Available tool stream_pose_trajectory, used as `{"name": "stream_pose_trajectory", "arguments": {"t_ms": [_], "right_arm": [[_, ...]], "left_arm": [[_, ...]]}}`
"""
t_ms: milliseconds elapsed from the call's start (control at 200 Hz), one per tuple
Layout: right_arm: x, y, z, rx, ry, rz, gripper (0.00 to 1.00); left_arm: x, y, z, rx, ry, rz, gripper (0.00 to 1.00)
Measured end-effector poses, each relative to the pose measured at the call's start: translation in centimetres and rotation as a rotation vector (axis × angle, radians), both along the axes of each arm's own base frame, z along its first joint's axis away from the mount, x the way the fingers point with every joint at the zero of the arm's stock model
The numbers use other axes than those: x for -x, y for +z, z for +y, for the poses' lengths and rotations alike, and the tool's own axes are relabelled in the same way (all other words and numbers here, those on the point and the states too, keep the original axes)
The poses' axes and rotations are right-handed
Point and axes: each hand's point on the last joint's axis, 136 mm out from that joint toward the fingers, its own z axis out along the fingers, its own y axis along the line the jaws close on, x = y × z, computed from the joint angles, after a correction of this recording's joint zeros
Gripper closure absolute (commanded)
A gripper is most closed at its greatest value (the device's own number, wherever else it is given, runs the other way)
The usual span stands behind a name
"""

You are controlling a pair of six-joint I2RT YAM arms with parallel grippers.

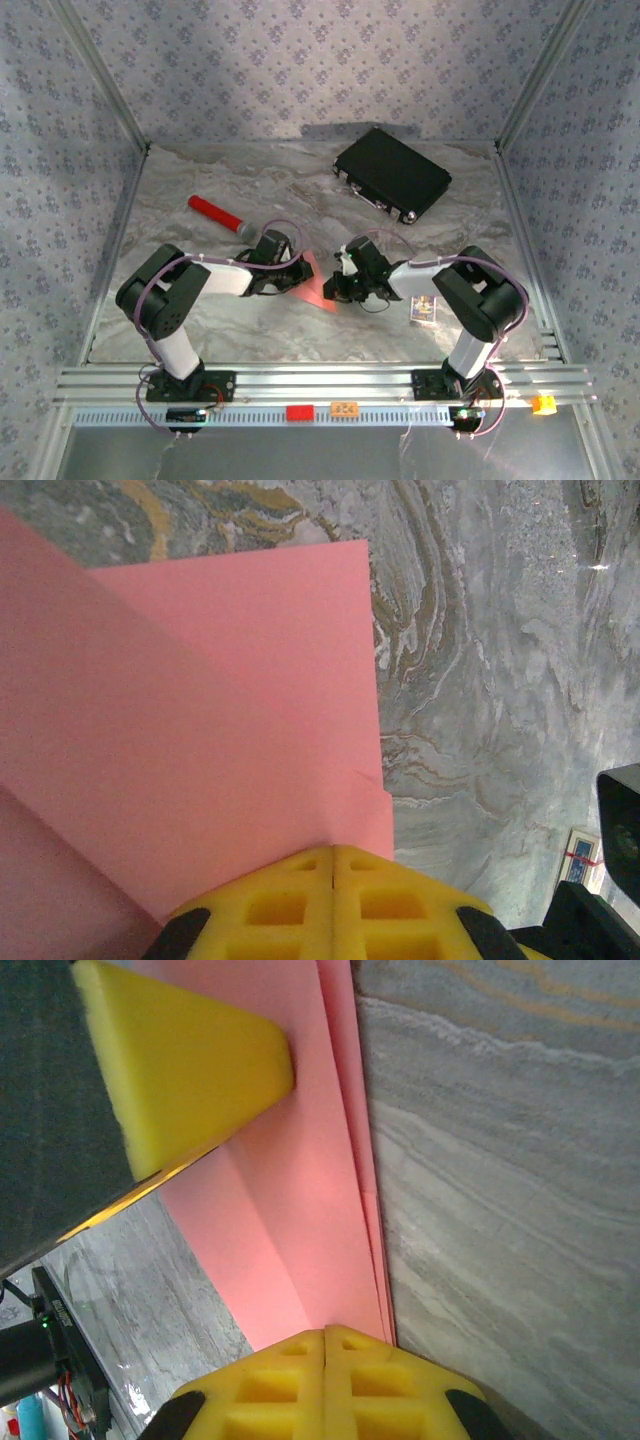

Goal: Fold a paper plane with a square sheet of paper (pick it up from the middle)
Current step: Fourth fold the wing at the center of the table.

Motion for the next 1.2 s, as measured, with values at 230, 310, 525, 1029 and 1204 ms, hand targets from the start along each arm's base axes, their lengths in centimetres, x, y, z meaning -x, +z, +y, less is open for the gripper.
{"name": "stream_pose_trajectory", "arguments": {"t_ms": [230,310,525,1029,1204], "right_arm": [[0.0,0.0,-0.1,-0.008,-0.017,0.006,1.0],[0.0,0.0,-0.1,-0.008,-0.021,0.009,1.0],[0.0,0.0,-0.1,-0.009,-0.031,0.019,1.0],[0.1,0.0,-0.1,-0.008,-0.032,0.018,1.0],[0.1,-0.1,-0.1,-0.005,-0.033,0.016,1.0]], "left_arm": [[-0.1,1.4,-0.1,-0.036,-0.039,-0.009,0.89],[-0.2,2.7,-0.3,-0.022,-0.043,-0.033,0.91],[1.5,3.5,-1.6,0.0,-0.076,-0.029,0.95],[3.3,-0.2,-1.9,-0.016,-0.045,0.071,0.98],[3.2,-0.2,-1.8,-0.026,-0.046,0.08,0.98]]}}
